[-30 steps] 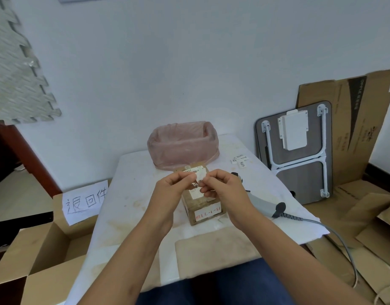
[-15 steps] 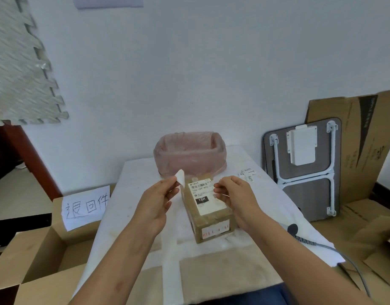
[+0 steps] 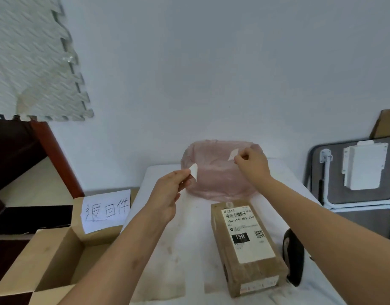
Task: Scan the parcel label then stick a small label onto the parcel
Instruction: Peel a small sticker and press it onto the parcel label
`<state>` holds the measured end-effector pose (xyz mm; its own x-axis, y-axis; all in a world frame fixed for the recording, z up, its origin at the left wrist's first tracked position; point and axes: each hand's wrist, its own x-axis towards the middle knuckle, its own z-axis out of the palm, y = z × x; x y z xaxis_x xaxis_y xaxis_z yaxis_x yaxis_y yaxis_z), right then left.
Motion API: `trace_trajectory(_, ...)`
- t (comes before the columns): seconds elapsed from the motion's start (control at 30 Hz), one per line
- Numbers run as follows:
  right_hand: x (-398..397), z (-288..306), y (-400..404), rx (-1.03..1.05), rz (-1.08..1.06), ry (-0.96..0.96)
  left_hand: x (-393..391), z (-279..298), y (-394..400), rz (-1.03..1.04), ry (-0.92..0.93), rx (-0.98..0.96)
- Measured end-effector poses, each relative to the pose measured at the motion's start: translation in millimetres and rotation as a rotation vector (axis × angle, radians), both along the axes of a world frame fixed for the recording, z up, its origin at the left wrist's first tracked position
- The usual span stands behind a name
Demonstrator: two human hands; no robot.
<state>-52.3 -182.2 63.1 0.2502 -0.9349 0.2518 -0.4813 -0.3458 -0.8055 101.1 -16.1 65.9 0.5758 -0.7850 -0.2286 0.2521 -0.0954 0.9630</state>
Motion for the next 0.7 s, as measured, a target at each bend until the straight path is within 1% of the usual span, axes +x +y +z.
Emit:
trace_trajectory(0.13,12.6,-10.3,-29.8,-0.115,-0.028,0.251,14.8,-1.8,-19.1,-0.004,0.008,0.0)
trace_trajectory(0.23,16.7,-11.2,-39.6,-0.121,0.01,0.369,20.6,-4.1,-28.6,-0.014,0.006,0.006)
trace_trajectory(0.43,21.7,-11.9,-46.5,-0.123,0.042,0.464,21.7,-6.0,-40.8,-0.033,0.019,0.026)
trace_trajectory(0.7,20.4,-3.8,-44.3,-0.092,0.094,0.51,8.2,-1.5,-40.2,-0.049,0.007,0.02)
